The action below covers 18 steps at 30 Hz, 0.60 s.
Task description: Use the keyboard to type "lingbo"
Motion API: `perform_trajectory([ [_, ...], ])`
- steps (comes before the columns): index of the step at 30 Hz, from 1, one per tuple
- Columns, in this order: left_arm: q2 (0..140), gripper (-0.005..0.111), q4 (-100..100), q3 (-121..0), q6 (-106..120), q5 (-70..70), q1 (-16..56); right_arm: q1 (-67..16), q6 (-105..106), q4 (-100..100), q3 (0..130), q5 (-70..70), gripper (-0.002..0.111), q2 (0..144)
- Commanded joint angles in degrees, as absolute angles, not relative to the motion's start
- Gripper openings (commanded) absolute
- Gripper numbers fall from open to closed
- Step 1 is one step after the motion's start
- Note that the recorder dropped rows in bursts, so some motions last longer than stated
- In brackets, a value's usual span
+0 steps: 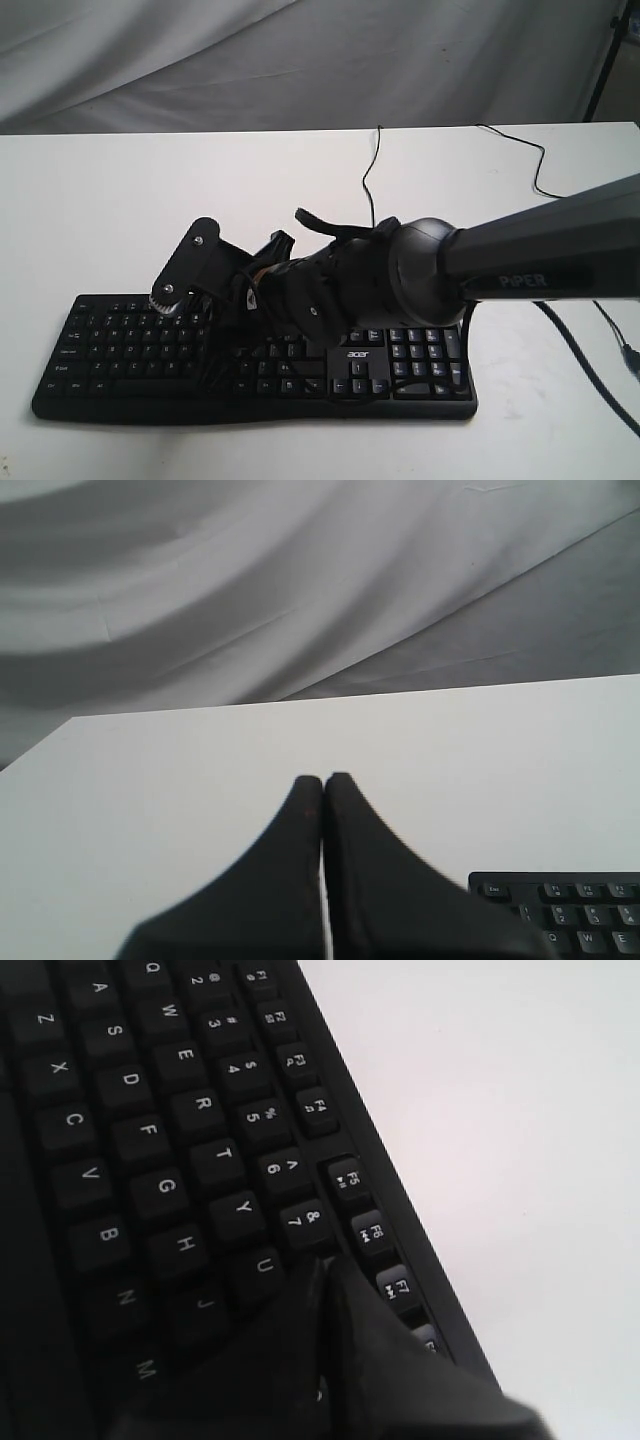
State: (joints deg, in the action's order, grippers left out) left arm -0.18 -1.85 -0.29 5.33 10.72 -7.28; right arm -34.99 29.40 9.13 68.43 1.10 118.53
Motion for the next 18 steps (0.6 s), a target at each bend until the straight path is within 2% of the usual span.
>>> perform_trajectory([
  [1, 0.00, 0.001, -1.82, 0.00, 5.18, 10.48, -7.07, -34.74, 29.53, 8.48, 68.80, 1.04, 0.000, 118.41],
  [18, 0.00, 0.001, -1.82, 0.00, 5.18, 10.48, -7.07, -34.74, 29.53, 8.03, 68.80, 1.05, 0.000, 120.37],
])
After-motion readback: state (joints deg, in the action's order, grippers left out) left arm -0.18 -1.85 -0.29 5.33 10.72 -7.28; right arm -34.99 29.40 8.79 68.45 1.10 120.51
